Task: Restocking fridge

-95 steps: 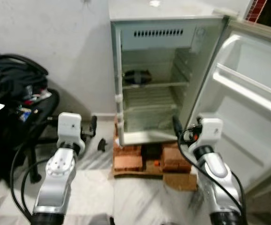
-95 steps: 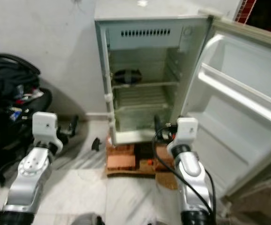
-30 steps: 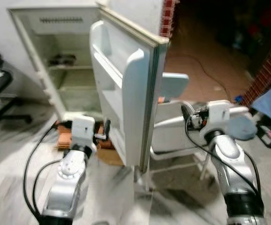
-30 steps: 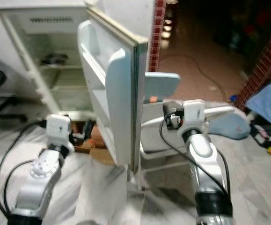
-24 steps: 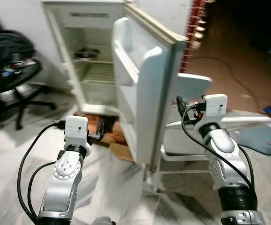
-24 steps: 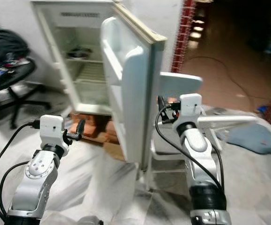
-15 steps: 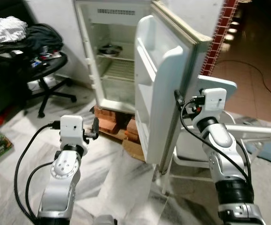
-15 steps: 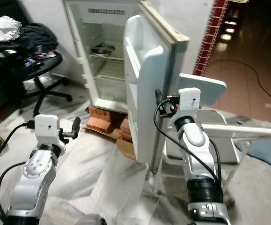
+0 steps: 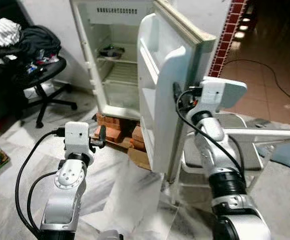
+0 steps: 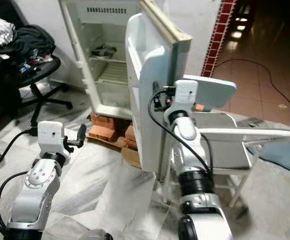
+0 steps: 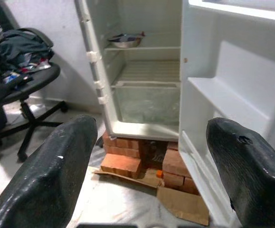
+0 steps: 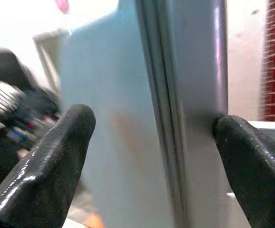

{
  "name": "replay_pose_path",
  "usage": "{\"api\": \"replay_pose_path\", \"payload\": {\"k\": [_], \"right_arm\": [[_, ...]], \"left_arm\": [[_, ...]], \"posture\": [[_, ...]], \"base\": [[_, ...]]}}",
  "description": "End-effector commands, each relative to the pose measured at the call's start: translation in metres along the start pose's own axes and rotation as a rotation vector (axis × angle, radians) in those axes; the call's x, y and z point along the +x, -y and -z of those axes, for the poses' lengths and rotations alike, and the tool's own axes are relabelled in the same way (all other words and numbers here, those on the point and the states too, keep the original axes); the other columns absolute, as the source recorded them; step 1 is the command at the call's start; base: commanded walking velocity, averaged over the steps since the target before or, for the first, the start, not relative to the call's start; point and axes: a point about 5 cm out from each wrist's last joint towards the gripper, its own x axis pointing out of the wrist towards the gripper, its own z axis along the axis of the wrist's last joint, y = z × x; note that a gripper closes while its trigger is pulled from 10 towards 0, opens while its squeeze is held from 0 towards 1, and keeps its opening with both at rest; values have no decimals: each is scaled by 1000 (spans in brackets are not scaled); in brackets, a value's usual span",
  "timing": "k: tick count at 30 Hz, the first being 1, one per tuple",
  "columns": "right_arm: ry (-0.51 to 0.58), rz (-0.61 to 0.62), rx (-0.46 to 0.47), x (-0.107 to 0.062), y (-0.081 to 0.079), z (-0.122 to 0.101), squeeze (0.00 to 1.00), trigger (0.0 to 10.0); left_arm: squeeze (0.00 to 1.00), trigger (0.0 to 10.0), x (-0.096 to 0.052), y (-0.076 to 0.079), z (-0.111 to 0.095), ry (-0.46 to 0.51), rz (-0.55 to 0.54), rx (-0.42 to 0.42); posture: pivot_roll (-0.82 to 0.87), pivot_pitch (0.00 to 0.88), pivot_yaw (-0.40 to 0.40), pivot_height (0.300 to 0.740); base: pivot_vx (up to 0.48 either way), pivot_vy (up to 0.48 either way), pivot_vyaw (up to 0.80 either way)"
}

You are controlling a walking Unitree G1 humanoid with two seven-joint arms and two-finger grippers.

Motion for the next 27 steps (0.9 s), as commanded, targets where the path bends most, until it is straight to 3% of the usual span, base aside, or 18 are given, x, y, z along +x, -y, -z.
{"api": "replay_pose_path", "payload": {"k": [1, 2, 3, 5, 7, 9, 10, 13, 15, 16, 18, 20, 21, 24, 27], "right_arm": [[77, -250, 113, 11, -48, -28, 0, 10000], [77, -250, 113, 11, -48, -28, 0, 10000], [44, -506, 290, -1, -75, -34, 0, 10000], [37, -762, 418, -22, -94, -45, 0, 10000], [20, -943, 438, -45, -98, -49, 0, 10000], [-34, -999, 416, -58, -92, -41, 0, 10000], [-95, -928, 365, -59, -79, -25, 0, 10000], [-171, -790, 295, -58, -57, -2, 0, 10000], [-213, -689, 287, -59, -40, 7, 0, 10000], [-227, -583, 276, -62, -21, 11, 0, 10000], [-219, -513, 246, -64, -11, 12, 0, 10000], [-223, -405, 188, -65, 5, 16, 0, 10000], [-218, -344, 113, -66, 14, 18, 0, 10000], [-195, -260, 15, -64, 25, 20, 0, 10000], [-160, -159, -15, -61, 34, 19, 0, 10000]], "left_arm": [[0, 10000, 3, 1, -4, 8, 6, 9], [0, 10000, 3, 1, -4, 8, 6, 9], [0, 10000, 2, 1, -4, 8, 5, 10], [0, 10000, 1, 0, -4, 9, 4, 9], [0, 10000, 1, -1, -3, 8, 3, 9], [0, 10000, 0, -1, -3, 7, 2, 8], [0, 10000, 0, -1, -3, 7, 1, 7], [0, 10000, 0, -1, -2, 7, 2, 5], [0, 10000, 0, 0, -2, 9, 7, 5], [0, 10000, 0, 0, -2, 10, 11, 5], [0, 10000, 0, 0, -2, 9, 12, 5], [0, 10000, 1, -1, -1, 7, 14, 7], [0, 10000, 2, -1, -1, 7, 15, 8], [0, 10000, 4, 0, -3, 11, 15, 9], [0, 10000, 6, 0, -5, 24, 12, 12]], "posture": [[74, 0, 11, 740], [74, 0, 11, 740], [75, 0, 7, 740], [75, 0, 7, 740], [75, 0, 3, 740], [72, 0, 2, 740], [66, 0, 1, 740], [65, 0, 1, 740], [64, 0, 2, 740], [61, 0, 4, 740], [59, 0, 5, 740], [53, 0, 8, 740], [52, 0, 8, 740], [51, 0, 9, 740], [53, 0, 9, 740]], "base": [[0, 0, 0], [0, 0, 0], [0, 0, 0], [0, 0, 0], [0, 0, 0], [0, 0, 0], [0, 0, 0], [0, 0, 0], [0, 0, 0], [0, 0, 0], [0, 0, 0], [0, 0, 0], [0, 0, 0], [0, 0, 0], [0, 0, 0]]}}
